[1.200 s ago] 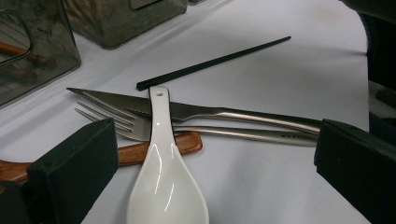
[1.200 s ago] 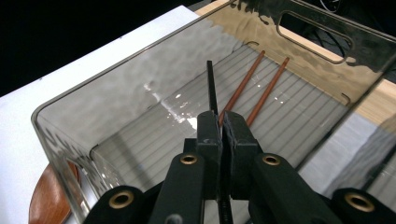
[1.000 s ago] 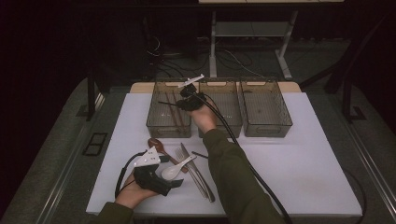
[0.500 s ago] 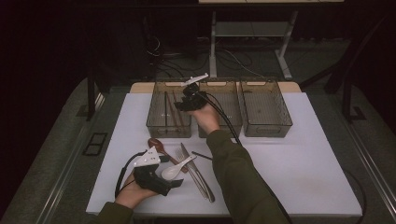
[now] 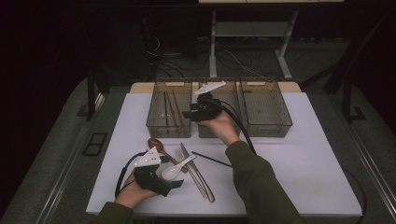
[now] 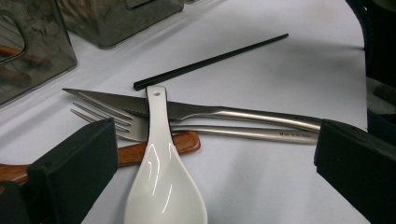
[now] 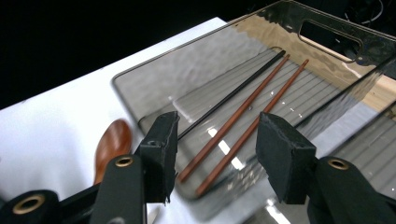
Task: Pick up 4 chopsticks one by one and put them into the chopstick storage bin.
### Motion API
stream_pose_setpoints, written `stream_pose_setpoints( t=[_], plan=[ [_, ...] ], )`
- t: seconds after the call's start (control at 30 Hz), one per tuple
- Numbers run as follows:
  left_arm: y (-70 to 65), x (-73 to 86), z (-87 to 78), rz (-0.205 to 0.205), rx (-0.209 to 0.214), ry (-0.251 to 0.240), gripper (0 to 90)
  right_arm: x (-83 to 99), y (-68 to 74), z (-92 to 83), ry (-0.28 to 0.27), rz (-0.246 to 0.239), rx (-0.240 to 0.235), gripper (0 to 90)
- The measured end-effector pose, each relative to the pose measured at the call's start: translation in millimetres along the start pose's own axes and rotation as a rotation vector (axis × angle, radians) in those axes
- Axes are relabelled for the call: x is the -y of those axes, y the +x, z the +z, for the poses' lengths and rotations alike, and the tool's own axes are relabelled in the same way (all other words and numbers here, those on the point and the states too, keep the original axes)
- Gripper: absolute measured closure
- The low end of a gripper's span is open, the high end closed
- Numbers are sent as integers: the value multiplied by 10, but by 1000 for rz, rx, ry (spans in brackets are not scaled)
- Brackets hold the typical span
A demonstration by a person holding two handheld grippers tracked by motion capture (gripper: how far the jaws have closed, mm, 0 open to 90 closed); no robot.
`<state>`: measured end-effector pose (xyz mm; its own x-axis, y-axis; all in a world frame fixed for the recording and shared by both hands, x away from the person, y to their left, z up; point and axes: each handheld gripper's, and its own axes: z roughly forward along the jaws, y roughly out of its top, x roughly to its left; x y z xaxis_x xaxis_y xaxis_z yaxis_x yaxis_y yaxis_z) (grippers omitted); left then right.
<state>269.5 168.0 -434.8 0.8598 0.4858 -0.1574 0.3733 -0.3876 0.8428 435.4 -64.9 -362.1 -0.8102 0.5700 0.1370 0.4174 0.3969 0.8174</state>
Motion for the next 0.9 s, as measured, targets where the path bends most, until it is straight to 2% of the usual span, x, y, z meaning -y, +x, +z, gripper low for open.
stream_pose_setpoints(
  t=[0.33, 0.63, 0.9],
  plan=[
    [-11, 5, 14, -7, -1, 3, 0, 250, 22, -379, -4, -29, -2, 475],
    [0, 6, 1, -3, 3, 6, 0, 500, 27, -637, -17, -41, -38, 460],
    [3, 8, 8, 2, -4, 11, 0, 720, 89, -869, -14, -51, -67, 454]
  ],
)
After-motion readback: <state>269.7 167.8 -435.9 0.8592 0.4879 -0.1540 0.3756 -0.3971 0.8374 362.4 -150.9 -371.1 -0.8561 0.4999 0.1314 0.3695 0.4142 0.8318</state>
